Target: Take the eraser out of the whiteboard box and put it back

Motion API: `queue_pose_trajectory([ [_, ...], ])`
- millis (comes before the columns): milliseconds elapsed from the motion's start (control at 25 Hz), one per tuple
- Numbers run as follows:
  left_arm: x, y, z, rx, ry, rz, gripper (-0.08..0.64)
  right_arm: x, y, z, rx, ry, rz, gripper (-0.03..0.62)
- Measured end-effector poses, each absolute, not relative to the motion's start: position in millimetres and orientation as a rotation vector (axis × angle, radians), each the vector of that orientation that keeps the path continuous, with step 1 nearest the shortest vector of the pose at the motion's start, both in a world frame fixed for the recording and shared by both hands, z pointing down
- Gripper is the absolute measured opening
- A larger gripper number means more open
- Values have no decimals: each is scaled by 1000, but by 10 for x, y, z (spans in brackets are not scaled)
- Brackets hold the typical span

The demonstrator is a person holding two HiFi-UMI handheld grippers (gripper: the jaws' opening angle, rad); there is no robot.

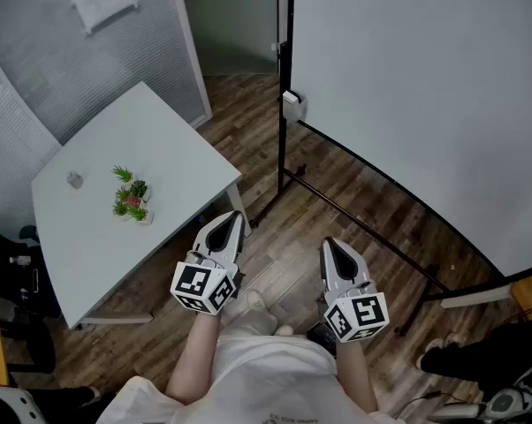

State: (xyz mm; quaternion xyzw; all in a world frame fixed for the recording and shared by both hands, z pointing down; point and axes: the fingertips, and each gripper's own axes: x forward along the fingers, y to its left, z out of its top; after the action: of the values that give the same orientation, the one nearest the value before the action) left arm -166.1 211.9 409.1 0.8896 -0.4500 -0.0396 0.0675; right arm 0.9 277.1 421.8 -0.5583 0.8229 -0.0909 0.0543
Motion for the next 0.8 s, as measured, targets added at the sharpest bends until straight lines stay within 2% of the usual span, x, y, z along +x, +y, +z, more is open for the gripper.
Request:
queue_pose_trajectory([
  [480,-1612,2474,4119,2719,-1372,-52,7,-10,3087,4205,-1684,2513,-284,11],
  [520,-1573,2476,4142,2717,-1346,-40,39,-3,3091,4199,-1676,2512,-282,12],
  [600,-1493,2480,4215,2704,-1289,-4,201,-20,3092,4197,-1646,2526,-292,13],
  [640,-1465,2479,4249,2694,-1269,8,250,-42,3088,4207,-1628,2541,-305,67],
  [720,-1422,2464,4291,2676,-1249,16,291,-67,3068,4238,-1613,2572,-332,219],
  [800,-1371,2438,4303,2676,-1248,25,329,-36,3044,4258,-1626,2586,-336,270],
])
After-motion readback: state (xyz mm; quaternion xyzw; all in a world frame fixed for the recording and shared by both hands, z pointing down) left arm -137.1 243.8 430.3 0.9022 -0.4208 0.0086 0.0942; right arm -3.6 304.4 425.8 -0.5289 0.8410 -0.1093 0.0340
